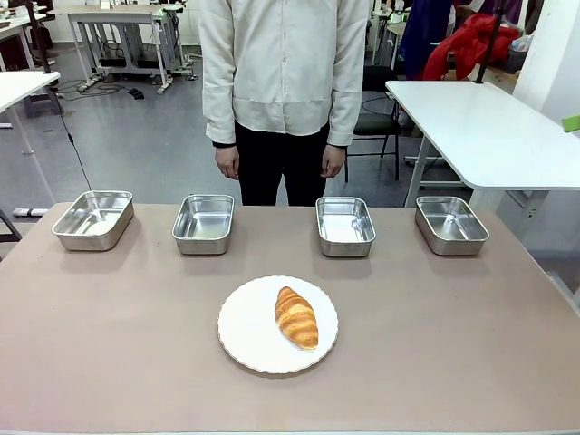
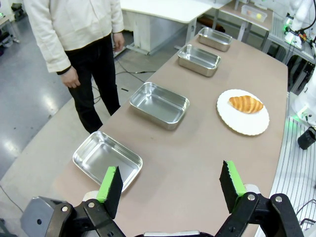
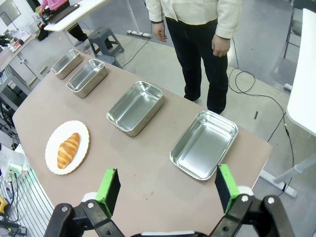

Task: Place the bread in the container.
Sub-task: Place the Butter Roll into the Airtight Container indicated by the human.

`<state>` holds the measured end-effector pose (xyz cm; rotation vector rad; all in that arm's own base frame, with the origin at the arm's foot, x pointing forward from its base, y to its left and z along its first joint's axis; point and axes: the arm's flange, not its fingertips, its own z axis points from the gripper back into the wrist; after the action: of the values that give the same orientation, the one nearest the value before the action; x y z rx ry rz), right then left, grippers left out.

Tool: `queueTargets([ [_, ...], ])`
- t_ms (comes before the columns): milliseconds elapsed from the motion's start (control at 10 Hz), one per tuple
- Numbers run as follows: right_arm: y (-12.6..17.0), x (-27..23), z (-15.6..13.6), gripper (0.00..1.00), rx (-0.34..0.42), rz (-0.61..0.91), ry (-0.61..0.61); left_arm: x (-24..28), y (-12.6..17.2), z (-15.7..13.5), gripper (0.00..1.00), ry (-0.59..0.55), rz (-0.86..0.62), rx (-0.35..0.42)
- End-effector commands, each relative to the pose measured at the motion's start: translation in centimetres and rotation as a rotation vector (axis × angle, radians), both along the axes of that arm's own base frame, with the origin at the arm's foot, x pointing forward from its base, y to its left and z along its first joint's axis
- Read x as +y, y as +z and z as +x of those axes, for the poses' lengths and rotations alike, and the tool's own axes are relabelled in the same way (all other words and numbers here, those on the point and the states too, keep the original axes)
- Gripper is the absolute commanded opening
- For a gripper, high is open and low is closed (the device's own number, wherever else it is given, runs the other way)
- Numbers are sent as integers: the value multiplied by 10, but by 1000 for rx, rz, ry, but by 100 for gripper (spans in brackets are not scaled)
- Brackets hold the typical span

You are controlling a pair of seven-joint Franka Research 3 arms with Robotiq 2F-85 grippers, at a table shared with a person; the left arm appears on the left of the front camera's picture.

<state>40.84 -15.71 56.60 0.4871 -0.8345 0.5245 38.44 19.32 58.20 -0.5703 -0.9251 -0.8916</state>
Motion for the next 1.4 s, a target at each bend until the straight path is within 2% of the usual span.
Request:
queueTargets([
  [0, 0, 0, 2, 100, -16, 12, 7, 0, 2, -1, 100, -10, -12, -13],
  [1300, 0, 0, 2, 100, -16, 12, 7, 0, 2, -1, 100, -10, -12, -13],
])
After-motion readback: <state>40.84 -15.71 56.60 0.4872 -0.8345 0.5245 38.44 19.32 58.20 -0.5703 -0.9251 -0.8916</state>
